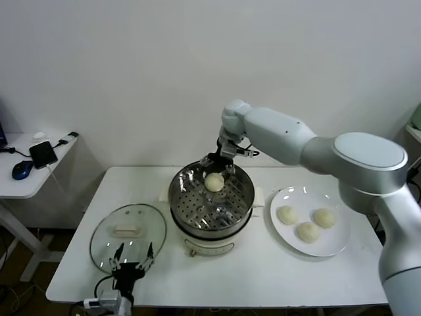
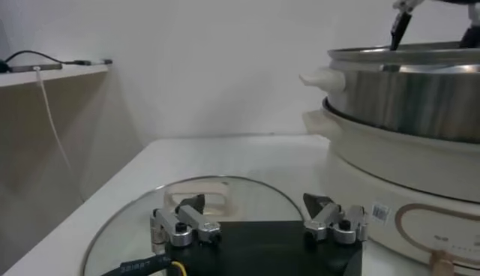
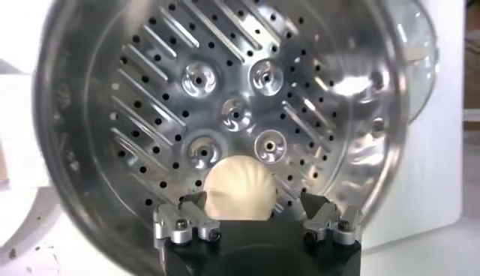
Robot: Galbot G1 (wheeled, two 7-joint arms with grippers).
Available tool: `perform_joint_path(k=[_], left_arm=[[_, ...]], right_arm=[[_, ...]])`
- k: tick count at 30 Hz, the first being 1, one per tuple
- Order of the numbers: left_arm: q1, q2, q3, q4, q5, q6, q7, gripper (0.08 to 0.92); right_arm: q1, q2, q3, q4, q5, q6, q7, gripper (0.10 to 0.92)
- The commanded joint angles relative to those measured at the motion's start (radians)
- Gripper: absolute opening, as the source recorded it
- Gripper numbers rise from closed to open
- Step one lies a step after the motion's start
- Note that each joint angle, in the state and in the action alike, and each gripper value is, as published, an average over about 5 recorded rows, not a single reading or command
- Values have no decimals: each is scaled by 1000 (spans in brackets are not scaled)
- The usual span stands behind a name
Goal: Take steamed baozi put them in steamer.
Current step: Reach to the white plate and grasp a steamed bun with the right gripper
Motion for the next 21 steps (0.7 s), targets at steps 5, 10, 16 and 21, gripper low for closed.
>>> perform_joint_path(k=[5, 10, 16, 21], left_arm=[[1, -4, 7, -15, 5, 1, 3, 823], [-4, 2, 8, -13, 2, 2, 3, 823], [-9, 3, 6, -8, 0, 2, 3, 823], [-7, 2, 5, -4, -1, 1, 2, 823]], right_arm=[[459, -342, -464, 341, 579, -397, -48, 823], [553, -532, -645, 408, 535, -658, 16, 823], [491, -699, -733, 596, 598, -919, 119, 823], [274, -728, -586, 581, 580, -1010, 183, 823]])
